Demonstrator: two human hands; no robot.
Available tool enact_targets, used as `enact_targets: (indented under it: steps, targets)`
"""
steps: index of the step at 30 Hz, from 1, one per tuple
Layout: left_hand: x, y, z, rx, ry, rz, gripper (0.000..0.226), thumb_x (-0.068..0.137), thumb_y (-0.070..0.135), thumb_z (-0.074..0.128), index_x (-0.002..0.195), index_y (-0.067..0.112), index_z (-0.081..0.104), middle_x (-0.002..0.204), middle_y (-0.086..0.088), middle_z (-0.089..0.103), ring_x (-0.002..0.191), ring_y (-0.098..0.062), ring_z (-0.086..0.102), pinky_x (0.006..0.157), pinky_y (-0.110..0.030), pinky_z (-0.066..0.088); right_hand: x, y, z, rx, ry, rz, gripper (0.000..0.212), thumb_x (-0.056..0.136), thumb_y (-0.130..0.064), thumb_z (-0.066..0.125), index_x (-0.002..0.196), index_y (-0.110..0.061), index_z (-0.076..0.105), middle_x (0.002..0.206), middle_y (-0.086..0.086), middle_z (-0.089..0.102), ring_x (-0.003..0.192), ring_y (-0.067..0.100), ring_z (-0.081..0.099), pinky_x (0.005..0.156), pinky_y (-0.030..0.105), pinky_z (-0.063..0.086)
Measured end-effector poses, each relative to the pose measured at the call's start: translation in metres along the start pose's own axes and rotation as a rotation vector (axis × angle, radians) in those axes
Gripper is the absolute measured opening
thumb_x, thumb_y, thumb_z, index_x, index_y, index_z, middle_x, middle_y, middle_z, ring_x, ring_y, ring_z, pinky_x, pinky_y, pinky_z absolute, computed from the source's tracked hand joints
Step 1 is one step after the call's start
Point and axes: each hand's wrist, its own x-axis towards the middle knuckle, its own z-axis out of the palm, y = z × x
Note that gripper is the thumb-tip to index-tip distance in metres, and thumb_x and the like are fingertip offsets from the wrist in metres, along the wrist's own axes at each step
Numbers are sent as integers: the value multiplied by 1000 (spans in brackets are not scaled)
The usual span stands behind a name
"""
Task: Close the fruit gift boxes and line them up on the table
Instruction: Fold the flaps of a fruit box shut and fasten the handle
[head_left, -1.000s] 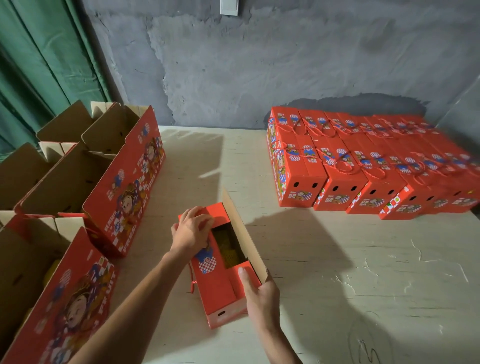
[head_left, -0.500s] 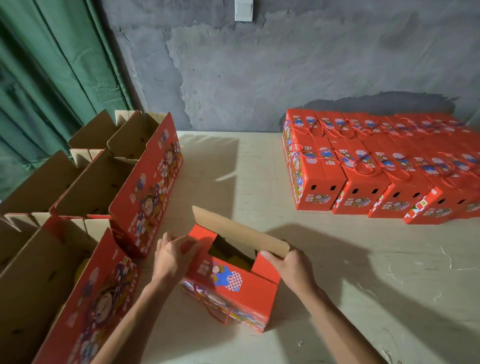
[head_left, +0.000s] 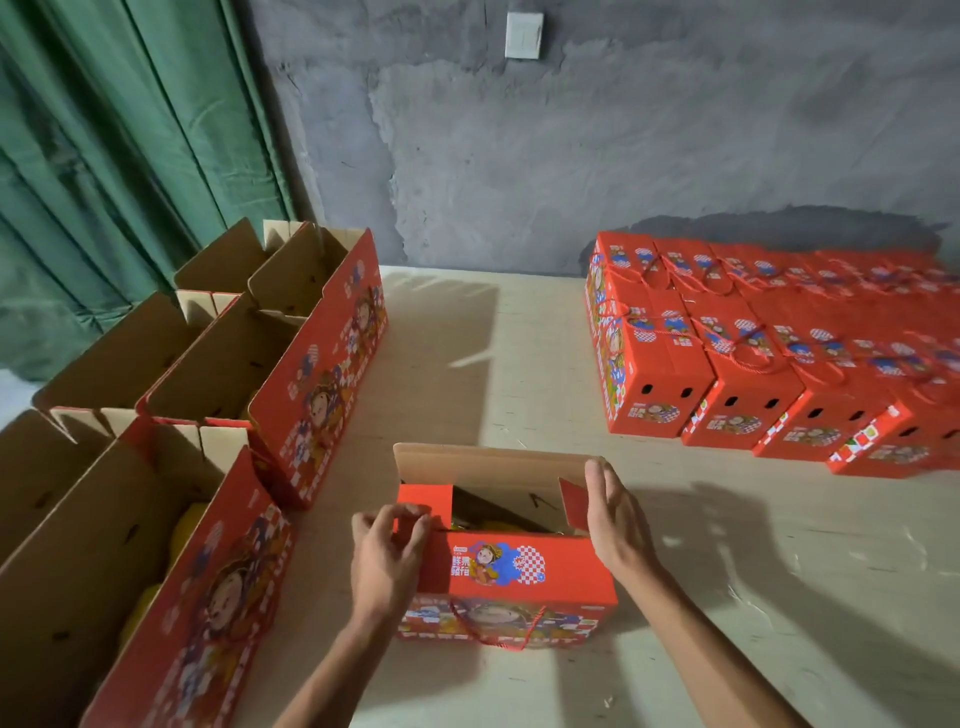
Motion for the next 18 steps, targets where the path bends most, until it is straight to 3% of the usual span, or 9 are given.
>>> enact_targets:
  steps: [2, 3, 6, 8, 11, 14, 16, 18]
  targets:
    - [6, -3, -3, 38, -34, 97, 8, 89, 27, 77, 93, 33, 74, 118, 9, 51, 111, -11, 50, 95, -32, 44, -9, -3, 0, 213, 7, 118, 110, 75, -95, 13, 146, -23, 54, 142, 7, 61, 129, 28, 58, 110, 41, 45]
    - [10, -5, -4, 61, -54, 152, 9, 89, 24, 78, 93, 32, 76, 127, 11, 50, 120, -9, 43, 101, -33, 39, -11, -4, 0, 283, -3, 158, 112, 71, -98, 17, 145, -23, 56, 140, 2, 62, 127, 23, 59, 109, 42, 46]
    - [17, -6, -7, 71, -84, 210, 11, 88, 22, 80, 96, 29, 79, 138, 7, 49, 130, -11, 40, 106, -35, 37, -15, -12, -3, 343, -26, 152, 92, 62, -104, 35, 113, -33, 62, 109, -18, 65, 100, 6, 62, 80, 29, 48]
    - [19, -7, -5, 41, -100, 229, 17, 88, 19, 79, 100, 30, 75, 137, 4, 49, 128, -14, 47, 105, -38, 44, -17, -13, 0, 261, -29, 129, 80, 62, -97, 55, 102, -28, 57, 94, -12, 66, 90, 12, 65, 71, 30, 49]
    - [24, -7, -5, -42, -96, 264, 29, 87, 13, 79, 98, 33, 60, 127, 15, 54, 114, -12, 56, 95, -42, 52, -21, -7, 9, 130, -88, 102, 87, 73, -75, 74, 134, -21, 43, 123, -3, 66, 112, 20, 66, 91, 39, 55]
    - [29, -6, -5, -33, -72, 317, 24, 85, 19, 74, 90, 26, 51, 122, 26, 55, 109, -9, 57, 83, -38, 51, -20, 2, 12, 79, -101, 103, 98, 85, -75, 61, 156, -19, 24, 156, 4, 46, 141, 26, 48, 110, 33, 40]
    - [29, -5, -1, -19, -45, 334, 25, 87, 23, 72, 91, 28, 48, 119, 26, 54, 104, -7, 56, 78, -35, 48, -18, 9, 10, 72, -123, 93, 87, 95, -66, 53, 160, -18, 20, 164, 8, 34, 149, 23, 36, 114, 32, 33]
    - [25, -4, 2, -24, -20, 327, 25, 90, 31, 68, 102, 34, 47, 117, 20, 54, 100, -7, 56, 76, -36, 51, -18, 13, 10, 99, -146, 90, 75, 101, -51, 54, 160, -14, 24, 164, 10, 34, 150, 23, 34, 119, 35, 32]
